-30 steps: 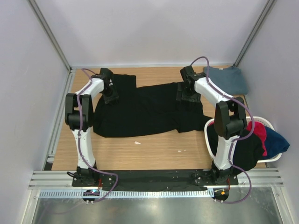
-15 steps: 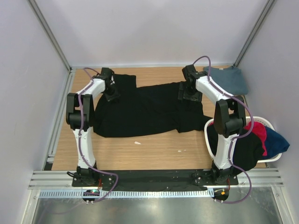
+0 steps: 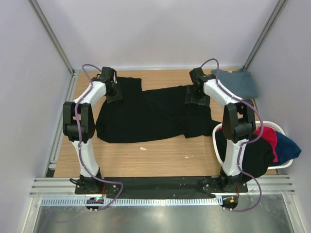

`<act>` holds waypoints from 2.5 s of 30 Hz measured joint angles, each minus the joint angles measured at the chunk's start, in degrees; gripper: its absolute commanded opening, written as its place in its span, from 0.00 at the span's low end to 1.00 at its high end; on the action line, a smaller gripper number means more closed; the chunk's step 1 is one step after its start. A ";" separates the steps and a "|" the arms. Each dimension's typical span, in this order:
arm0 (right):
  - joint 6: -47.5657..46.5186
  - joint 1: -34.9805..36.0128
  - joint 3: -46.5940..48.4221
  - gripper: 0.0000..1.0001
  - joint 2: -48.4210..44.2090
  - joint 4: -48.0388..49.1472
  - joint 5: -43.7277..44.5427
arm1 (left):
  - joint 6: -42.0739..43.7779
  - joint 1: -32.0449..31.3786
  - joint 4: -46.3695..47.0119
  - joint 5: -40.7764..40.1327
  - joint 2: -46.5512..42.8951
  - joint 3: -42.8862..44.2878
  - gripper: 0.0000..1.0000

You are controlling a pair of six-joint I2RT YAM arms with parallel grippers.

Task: Fold and stack the t-shirts
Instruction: Flatten the tshirt out

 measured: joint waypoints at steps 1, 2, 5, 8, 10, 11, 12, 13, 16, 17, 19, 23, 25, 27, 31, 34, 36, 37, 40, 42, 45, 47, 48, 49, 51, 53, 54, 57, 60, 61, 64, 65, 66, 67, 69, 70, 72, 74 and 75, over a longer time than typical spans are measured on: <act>0.04 0.00 -0.39 0.80 -0.04 0.31 0.02 | 0.20 0.00 0.07 0.00 0.61 0.55 0.46; 0.07 -0.02 -0.76 0.80 -0.09 0.50 0.02 | 0.44 -0.02 0.33 0.00 1.40 0.98 0.48; 0.42 -0.07 -2.27 0.79 -0.11 0.70 0.02 | 0.81 -0.02 0.50 -0.17 3.91 1.68 0.47; 0.74 -0.09 -3.13 0.80 -0.11 0.66 0.00 | 1.16 -0.02 0.50 -0.20 6.16 1.70 0.43; 0.87 -0.09 -3.21 0.79 -0.11 0.70 -0.02 | 1.51 -0.02 0.55 -0.20 6.91 1.70 0.41; 0.92 -0.09 -3.21 0.80 -0.11 0.72 -0.04 | 1.66 -0.02 0.61 -0.17 7.13 1.70 0.39; 0.92 -0.09 -3.21 0.79 -0.11 0.72 -0.07 | 1.70 -0.02 0.68 -0.17 7.21 1.70 0.39; 0.94 -0.09 -3.21 0.80 -0.11 0.72 -0.13 | 1.79 -0.02 0.79 -0.17 7.23 1.70 0.38; 0.96 -0.09 -3.21 0.80 -0.11 0.72 -0.17 | 1.86 -0.02 1.40 0.09 7.23 1.70 0.36; 0.96 -0.09 -3.21 0.80 -0.11 0.72 -0.22 | 1.86 -0.02 1.68 0.11 7.23 1.70 0.36; 0.98 -0.09 -3.21 0.80 -0.11 0.72 -0.33 | 1.88 -0.02 2.23 0.33 7.23 1.70 0.34; 1.18 -0.09 -3.21 0.80 -0.11 0.72 -0.35 | 1.95 -0.02 3.04 1.36 7.26 1.70 0.30; 1.36 -0.09 -3.21 0.79 -0.11 0.72 -0.35 | 2.05 -0.02 3.28 1.70 7.32 1.70 0.29; 1.53 -0.09 -3.21 0.79 -0.11 0.72 -0.35 | 2.14 -0.02 3.37 1.86 7.48 1.70 0.27; 1.81 -0.09 -3.21 0.79 -0.11 0.70 -0.31 | 2.71 -0.02 3.39 2.12 7.89 1.70 0.05; 1.92 -0.09 -3.21 0.80 -0.11 0.68 -0.22 | 3.39 -0.02 3.39 2.27 8.11 1.73 0.00; 1.95 -0.09 -3.21 0.79 -0.11 0.68 -0.09 | 3.54 -0.02 3.30 2.25 8.11 1.97 0.00; 1.95 -0.09 -3.21 0.79 -0.11 0.68 -0.09 | 3.61 -0.02 3.26 2.25 8.11 2.03 0.00; 1.95 -0.09 -3.19 0.79 -0.11 0.66 -0.09 | 4.00 -0.02 3.23 2.03 8.09 2.14 0.00; 1.95 -0.09 -3.13 0.80 -0.11 0.59 -0.09 | 4.50 -0.02 3.02 1.81 7.80 2.14 0.00; 1.95 -0.09 -2.75 0.80 -0.11 0.42 -0.09 | 4.83 -0.02 2.01 1.40 5.73 1.90 0.00; 1.95 -0.09 -2.49 0.80 -0.11 0.42 -0.09 | 4.83 -0.02 1.44 1.03 2.51 0.83 0.00; 1.95 -0.09 -2.40 0.80 -0.11 0.42 -0.09 | 4.81 -0.02 1.11 0.87 0.35 0.11 0.00; 1.92 -0.09 -2.32 0.79 -0.11 0.44 -0.09 | 4.76 -0.02 1.03 0.68 -2.62 -1.20 0.00; 1.92 -0.09 -2.32 0.79 -0.11 0.46 -0.11 | 4.57 -0.04 0.35 0.46 -8.83 -4.07 0.00; 1.92 -0.09 -2.32 0.80 -0.11 0.44 -0.15 | 4.13 -0.20 -0.44 0.04 -14.78 -7.10 0.00; 1.90 -0.09 -2.29 0.79 -0.11 0.44 -0.15 | 3.54 -0.37 -1.38 -0.04 -18.16 -8.66 0.00; 1.90 -0.09 -2.10 0.79 -0.11 0.44 -0.13 | 1.73 -1.57 -4.17 -0.24 -27.87 -14.23 0.00; 1.90 -0.11 -2.01 0.79 -0.11 0.48 -0.28 | -1.20 -3.98 -7.41 2.54 -36.28 -19.85 0.00; 1.90 -0.20 -1.99 0.79 -0.11 0.48 -0.44 | -3.21 -5.75 -10.84 5.86 -41.09 -22.56 0.00; 1.88 -0.35 -1.99 0.80 -0.09 0.55 -1.01 | -8.15 -8.46 -15.23 9.75 -46.69 -25.70 0.00; 1.86 -0.37 -2.01 0.80 -0.09 0.57 -1.11 | -9.92 -9.62 -17.73 10.40 -48.57 -26.56 0.00; 1.81 -0.39 -2.01 0.80 -0.09 0.52 -1.16 | -12.02 -11.50 -20.83 10.97 -50.75 -27.30 0.00; 1.77 -0.44 -2.03 0.80 -0.09 0.57 -1.18 | -13.84 -13.25 -23.61 11.26 -52.43 -27.65 0.00; 1.70 -0.46 -2.27 0.80 -0.09 0.61 -1.18 | -17.05 -16.00 -28.59 11.58 -54.88 -27.91 0.00; 1.68 -0.46 -2.67 0.80 -0.15 0.74 -1.18 | -18.51 -16.85 -30.49 11.61 -55.89 -28.24 0.00; 1.60 -0.46 -3.58 0.80 -0.22 0.70 -1.18 | -20.98 -17.29 -33.11 11.52 -57.18 -29.11 0.00; 1.42 -0.46 -4.79 0.80 -0.55 0.61 -1.18 | -23.12 -17.29 -34.73 11.10 -58.01 -30.67 0.00; 1.29 -0.46 -5.29 0.80 -0.83 0.46 -1.18 | -24.24 -17.29 -35.47 10.60 -58.29 -31.67 0.00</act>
